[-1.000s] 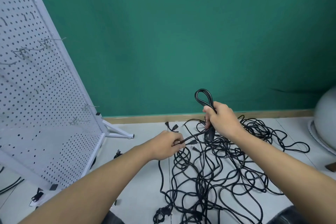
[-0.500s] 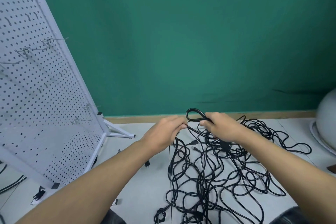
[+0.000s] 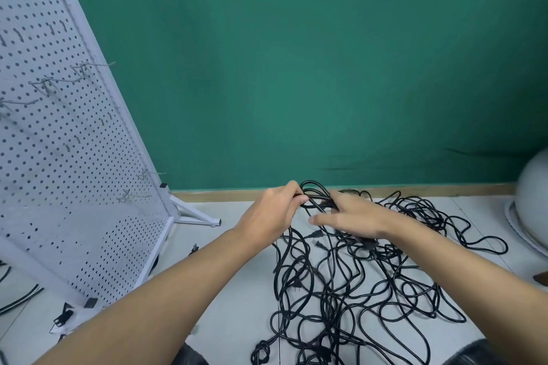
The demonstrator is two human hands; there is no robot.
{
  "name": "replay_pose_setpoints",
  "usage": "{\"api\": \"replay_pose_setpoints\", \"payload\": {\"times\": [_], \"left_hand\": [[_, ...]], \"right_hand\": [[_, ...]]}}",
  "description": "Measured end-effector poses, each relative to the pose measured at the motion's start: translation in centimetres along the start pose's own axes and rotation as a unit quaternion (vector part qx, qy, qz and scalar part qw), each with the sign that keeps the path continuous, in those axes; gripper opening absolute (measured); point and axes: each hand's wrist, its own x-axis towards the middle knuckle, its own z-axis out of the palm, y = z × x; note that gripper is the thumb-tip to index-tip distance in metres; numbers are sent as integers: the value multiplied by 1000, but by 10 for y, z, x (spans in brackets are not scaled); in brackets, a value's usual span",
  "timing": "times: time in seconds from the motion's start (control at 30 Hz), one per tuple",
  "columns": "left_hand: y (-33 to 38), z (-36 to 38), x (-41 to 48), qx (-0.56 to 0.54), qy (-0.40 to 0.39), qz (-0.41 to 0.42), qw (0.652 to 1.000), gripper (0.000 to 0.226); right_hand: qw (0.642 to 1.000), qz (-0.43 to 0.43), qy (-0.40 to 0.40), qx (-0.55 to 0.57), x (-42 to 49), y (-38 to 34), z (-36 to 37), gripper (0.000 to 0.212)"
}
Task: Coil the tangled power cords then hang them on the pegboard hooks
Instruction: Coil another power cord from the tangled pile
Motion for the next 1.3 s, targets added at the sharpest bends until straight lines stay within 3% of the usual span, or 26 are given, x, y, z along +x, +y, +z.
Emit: {"api": "replay_pose_setpoints", "payload": {"times": [0.07, 0.2, 0.4, 0.53, 0.63, 0.77, 0.83, 0.97, 1.07, 1.2, 1.3], "left_hand": [[3, 0, 0, 10, -5, -7, 1000, 26], [1, 0, 2, -33, 13, -39, 999, 28], [-10, 1, 3, -113, 38, -109, 987, 26], [-8, 1, 2, -167, 0, -138, 976, 28], [-11, 1, 3, -252, -25, -131, 958, 22], [-15, -3, 4, -280, -15, -135, 950, 17], [-16, -4, 4, -272, -16, -131, 953, 16], [-11, -2, 5, -226, -13, -67, 972, 14], [-13, -1, 5, -217, -4, -59, 974, 13], [-17, 3, 2, -279, -33, -94, 955, 22], [-18, 5, -2, -282, -73, -131, 947, 18]], "right_hand": [[999, -11, 0, -51, 9, 7, 7, 61], [993, -50, 5, -108, 14, 9, 18, 33], [991, -72, 60, -99, 15, 7, 23, 25], [988, -106, 92, -59, 16, 8, 24, 31], [987, -125, 97, -34, 14, 5, 23, 11], [992, -115, 58, 13, 15, 4, 22, 15], [991, -90, 8, 96, 11, 2, 19, 10], [961, -66, -116, 243, 4, 5, 12, 23], [946, -42, -142, 289, 6, 8, 16, 19], [970, -52, -72, 227, 4, 6, 13, 23], [967, -73, -17, 243, 7, 8, 7, 25]]}}
